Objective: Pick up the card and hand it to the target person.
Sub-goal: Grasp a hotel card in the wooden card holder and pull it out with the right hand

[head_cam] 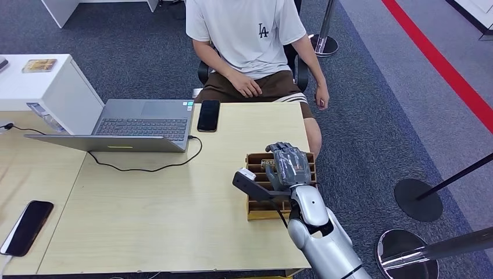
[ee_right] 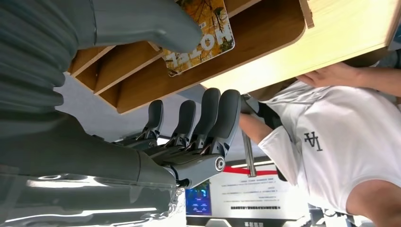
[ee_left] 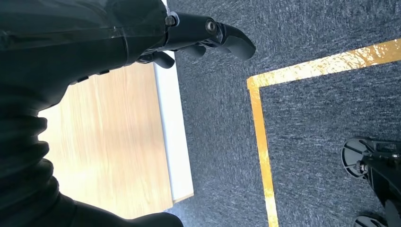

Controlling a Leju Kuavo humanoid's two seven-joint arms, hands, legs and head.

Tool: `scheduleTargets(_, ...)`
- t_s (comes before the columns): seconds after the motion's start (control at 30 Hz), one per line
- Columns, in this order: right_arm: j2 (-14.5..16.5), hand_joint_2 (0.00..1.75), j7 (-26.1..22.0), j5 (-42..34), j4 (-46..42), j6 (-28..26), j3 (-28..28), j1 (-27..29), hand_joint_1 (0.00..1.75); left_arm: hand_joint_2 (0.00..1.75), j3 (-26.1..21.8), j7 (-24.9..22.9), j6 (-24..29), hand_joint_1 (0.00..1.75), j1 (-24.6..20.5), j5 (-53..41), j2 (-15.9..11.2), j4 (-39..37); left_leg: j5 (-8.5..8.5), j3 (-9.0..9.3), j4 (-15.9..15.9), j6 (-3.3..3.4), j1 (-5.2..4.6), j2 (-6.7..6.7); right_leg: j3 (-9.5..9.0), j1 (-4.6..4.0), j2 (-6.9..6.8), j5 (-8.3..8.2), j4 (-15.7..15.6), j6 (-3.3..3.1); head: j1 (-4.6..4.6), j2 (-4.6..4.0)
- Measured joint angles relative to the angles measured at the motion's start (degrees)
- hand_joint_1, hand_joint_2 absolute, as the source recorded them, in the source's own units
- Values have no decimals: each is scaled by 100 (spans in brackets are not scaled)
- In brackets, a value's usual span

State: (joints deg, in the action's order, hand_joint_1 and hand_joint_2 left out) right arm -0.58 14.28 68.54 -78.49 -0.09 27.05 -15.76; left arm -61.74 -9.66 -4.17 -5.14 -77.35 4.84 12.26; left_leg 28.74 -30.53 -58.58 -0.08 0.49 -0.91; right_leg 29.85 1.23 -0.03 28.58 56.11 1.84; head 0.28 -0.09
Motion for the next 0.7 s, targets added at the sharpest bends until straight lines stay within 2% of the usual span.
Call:
scheduleTargets(0.2, 29, 175, -46, -73, 123, 29, 89, -190, 98, 175, 0, -8, 4, 0, 0, 13, 16, 0, 0, 0, 0, 0, 0, 0, 0, 0, -1, 0, 0, 0, -1, 0)
scheduleTargets(0.7, 37, 175, -47, -157, 206, 39, 144, -276, 86, 175, -1, -42, 33, 0, 0, 73, 25, 0, 0, 0, 0, 0, 0, 0, 0, 0, 0, 0, 0, 0, 0, 0)
